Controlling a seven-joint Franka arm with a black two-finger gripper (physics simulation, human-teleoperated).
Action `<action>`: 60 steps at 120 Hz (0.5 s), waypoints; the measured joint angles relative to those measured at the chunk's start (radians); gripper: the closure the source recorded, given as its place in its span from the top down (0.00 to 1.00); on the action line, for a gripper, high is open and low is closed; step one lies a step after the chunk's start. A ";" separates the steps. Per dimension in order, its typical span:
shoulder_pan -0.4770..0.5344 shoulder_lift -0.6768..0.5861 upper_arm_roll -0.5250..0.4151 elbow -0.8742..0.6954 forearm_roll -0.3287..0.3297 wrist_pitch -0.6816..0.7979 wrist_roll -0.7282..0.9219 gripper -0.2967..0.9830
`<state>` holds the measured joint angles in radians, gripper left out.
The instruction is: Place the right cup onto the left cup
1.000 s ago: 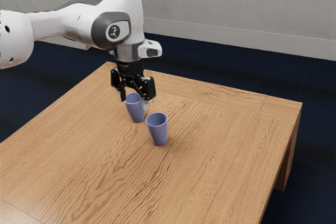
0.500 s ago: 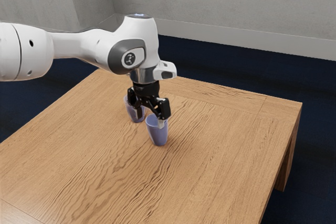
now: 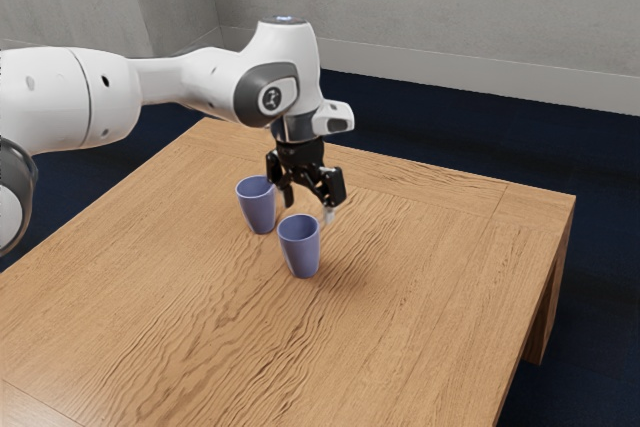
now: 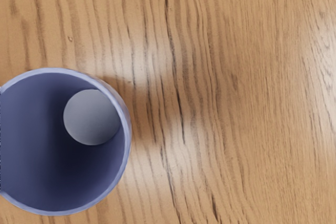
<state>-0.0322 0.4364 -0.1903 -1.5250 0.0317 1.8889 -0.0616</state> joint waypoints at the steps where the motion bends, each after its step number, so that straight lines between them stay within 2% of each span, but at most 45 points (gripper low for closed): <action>1: 0.000 0.003 0.000 0.005 0.000 -0.001 0.000 0.77; 60: 0.009 0.092 0.026 0.071 0.003 -0.030 0.011 0.77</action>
<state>-0.0232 0.5283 -0.1640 -1.4541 0.0350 1.8584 -0.0503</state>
